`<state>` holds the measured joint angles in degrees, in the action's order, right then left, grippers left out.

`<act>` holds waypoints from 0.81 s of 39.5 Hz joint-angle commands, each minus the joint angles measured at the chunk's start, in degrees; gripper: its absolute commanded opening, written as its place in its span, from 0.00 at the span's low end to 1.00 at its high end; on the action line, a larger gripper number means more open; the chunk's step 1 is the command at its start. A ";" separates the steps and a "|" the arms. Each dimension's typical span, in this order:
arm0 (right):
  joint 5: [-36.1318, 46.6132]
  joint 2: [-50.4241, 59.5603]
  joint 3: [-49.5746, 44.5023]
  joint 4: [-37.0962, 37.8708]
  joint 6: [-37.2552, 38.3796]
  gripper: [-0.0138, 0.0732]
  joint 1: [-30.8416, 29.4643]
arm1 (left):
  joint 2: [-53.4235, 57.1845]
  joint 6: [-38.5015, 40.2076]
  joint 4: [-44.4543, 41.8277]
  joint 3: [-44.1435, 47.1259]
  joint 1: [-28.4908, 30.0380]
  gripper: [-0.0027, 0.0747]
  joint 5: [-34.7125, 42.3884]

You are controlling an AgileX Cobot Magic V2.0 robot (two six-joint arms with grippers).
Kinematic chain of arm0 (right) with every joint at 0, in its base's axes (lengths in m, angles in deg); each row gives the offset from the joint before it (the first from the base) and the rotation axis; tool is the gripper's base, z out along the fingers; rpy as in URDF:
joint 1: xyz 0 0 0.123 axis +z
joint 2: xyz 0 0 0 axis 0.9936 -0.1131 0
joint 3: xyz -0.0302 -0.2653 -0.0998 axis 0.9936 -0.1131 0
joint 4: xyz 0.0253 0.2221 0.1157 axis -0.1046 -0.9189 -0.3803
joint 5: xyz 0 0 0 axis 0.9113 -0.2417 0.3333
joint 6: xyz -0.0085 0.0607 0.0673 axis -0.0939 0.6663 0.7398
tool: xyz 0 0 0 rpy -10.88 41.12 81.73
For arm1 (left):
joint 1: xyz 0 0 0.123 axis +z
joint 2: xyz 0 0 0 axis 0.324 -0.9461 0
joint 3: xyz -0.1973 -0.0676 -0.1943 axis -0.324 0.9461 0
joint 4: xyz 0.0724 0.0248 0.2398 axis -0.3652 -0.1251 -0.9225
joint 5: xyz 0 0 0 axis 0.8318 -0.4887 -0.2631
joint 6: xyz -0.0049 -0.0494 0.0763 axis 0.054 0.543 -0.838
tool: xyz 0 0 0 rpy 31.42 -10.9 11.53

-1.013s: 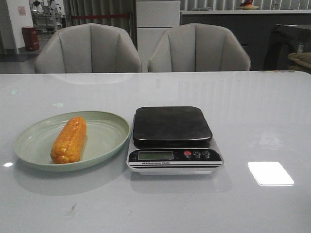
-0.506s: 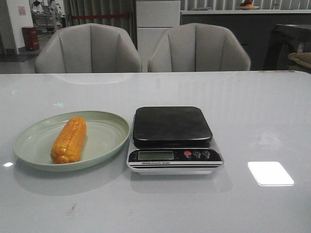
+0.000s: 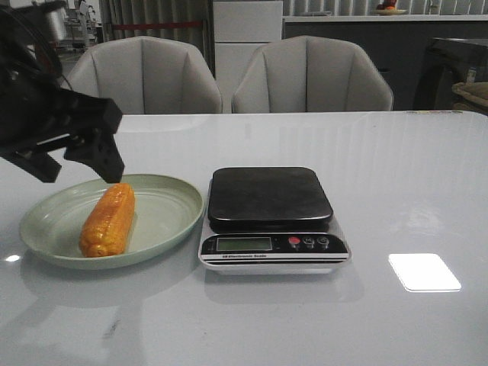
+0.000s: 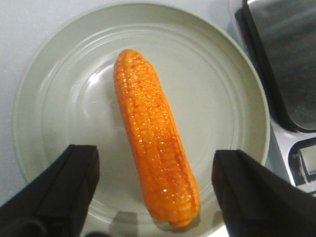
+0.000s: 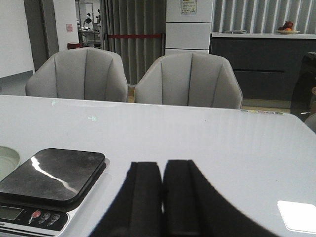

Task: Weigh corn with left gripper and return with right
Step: 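Lower the left gripper onto the corn cob on the green plate and close, then lift the corn with the left gripper and lower it onto the scale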

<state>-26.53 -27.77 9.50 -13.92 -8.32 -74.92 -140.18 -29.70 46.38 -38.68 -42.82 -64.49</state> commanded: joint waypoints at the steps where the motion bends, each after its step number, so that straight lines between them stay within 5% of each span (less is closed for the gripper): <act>1: 4.26 1.08 -0.63 0.07 -0.24 0.34 -0.04 | -1.42 0.21 1.56 -3.18 -0.43 0.75 3.02; 15: 4.26 1.08 -0.63 0.07 -0.24 0.34 -0.04 | -8.27 0.46 3.17 -6.94 -0.43 0.74 -3.22; 20: 4.26 1.08 -0.63 0.07 -0.24 0.34 -0.04 | -9.82 0.01 3.82 -8.95 -0.54 0.57 -6.80; 27: 4.26 1.08 -0.63 0.07 -0.24 0.34 -0.04 | -10.04 -1.63 5.79 -12.02 -1.73 0.18 -8.62; 32: 4.26 1.08 -0.63 0.07 -0.24 0.34 -0.04 | -10.04 -1.72 6.03 -16.20 -3.23 0.20 -9.20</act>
<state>-26.53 -27.77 9.50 -13.92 -8.32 -74.92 -152.48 -31.19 51.17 -50.79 -44.74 -75.08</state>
